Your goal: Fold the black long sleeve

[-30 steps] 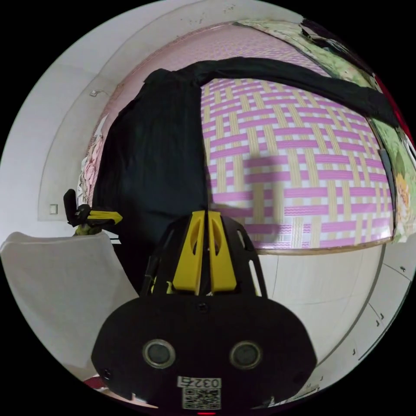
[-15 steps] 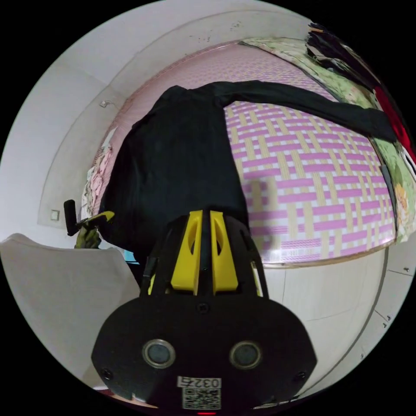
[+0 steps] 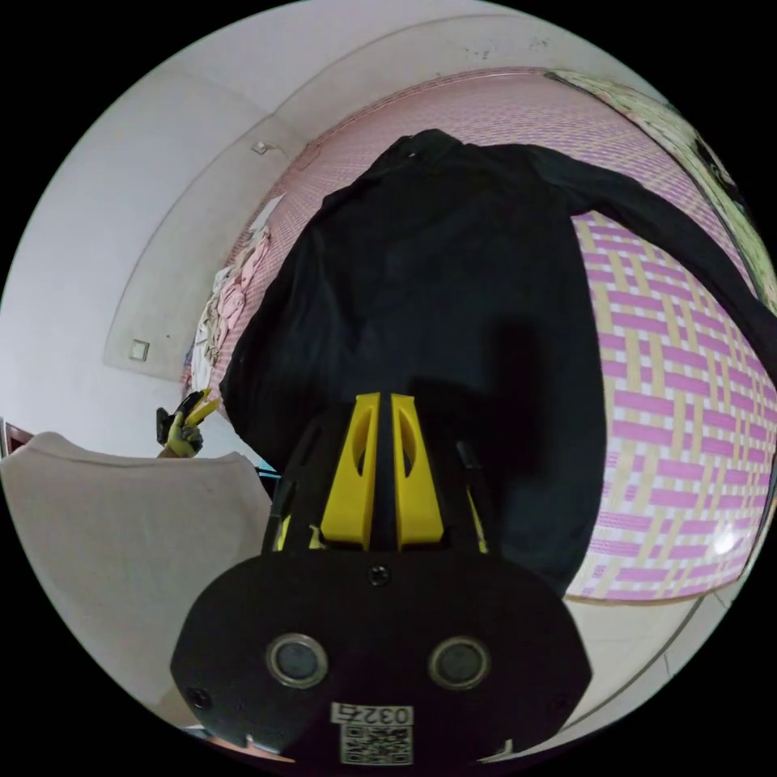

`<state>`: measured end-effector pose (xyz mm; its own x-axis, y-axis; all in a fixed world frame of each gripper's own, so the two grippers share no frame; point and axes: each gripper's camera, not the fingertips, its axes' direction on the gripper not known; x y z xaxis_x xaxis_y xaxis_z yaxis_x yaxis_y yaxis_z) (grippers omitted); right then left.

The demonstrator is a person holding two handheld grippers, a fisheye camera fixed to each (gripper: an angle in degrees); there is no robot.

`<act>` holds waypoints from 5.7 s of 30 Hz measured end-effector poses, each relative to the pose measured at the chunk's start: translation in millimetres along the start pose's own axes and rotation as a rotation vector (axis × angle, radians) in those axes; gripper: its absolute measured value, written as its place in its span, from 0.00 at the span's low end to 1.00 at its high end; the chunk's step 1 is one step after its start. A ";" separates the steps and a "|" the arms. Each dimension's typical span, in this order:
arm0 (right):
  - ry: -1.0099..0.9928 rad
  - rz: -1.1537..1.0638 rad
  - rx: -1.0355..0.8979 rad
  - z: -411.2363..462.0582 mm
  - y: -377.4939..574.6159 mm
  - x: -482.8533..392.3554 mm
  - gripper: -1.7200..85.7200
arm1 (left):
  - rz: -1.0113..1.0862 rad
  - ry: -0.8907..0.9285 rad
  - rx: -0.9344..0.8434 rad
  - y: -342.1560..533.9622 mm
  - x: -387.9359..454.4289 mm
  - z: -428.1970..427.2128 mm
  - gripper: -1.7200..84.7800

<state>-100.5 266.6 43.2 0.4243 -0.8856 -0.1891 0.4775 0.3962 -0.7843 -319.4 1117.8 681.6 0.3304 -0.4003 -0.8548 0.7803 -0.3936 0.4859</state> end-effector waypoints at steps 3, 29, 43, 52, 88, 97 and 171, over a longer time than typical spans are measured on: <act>-0.021 -0.048 -0.030 12.3 -19.0 -14.0 0.05 | -0.080 0.077 0.037 -9.9 -31.5 -0.2 0.10; -0.147 -0.271 -0.188 77.2 -129.2 -31.8 0.03 | -0.065 0.170 -0.137 -128.2 -37.9 -26.3 0.01; -0.201 -0.214 -0.133 73.6 -176.5 21.0 0.04 | 0.722 0.655 -0.334 -3.4 245.9 -34.4 0.01; -0.284 -0.142 -0.133 86.2 -224.4 65.0 0.07 | 0.641 0.585 -0.966 179.9 232.6 208.8 0.01; 0.023 0.034 -0.301 328.6 -735.9 -123.5 0.10 | 0.672 0.842 -0.400 156.2 184.2 -30.1 0.01; -0.096 -0.009 -0.276 331.8 -783.0 -118.1 0.04 | 0.661 0.848 -0.421 148.1 174.6 -62.3 0.01; 0.009 -0.152 -0.078 200.0 -614.6 -29.8 0.05 | 0.686 0.642 -0.766 243.4 225.1 29.9 0.02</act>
<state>-252.7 98.0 649.0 0.3449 -0.9361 -0.0693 0.4743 0.2375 -0.8477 -71.0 907.1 612.9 0.8322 0.2352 -0.5022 0.3801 0.4175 0.8254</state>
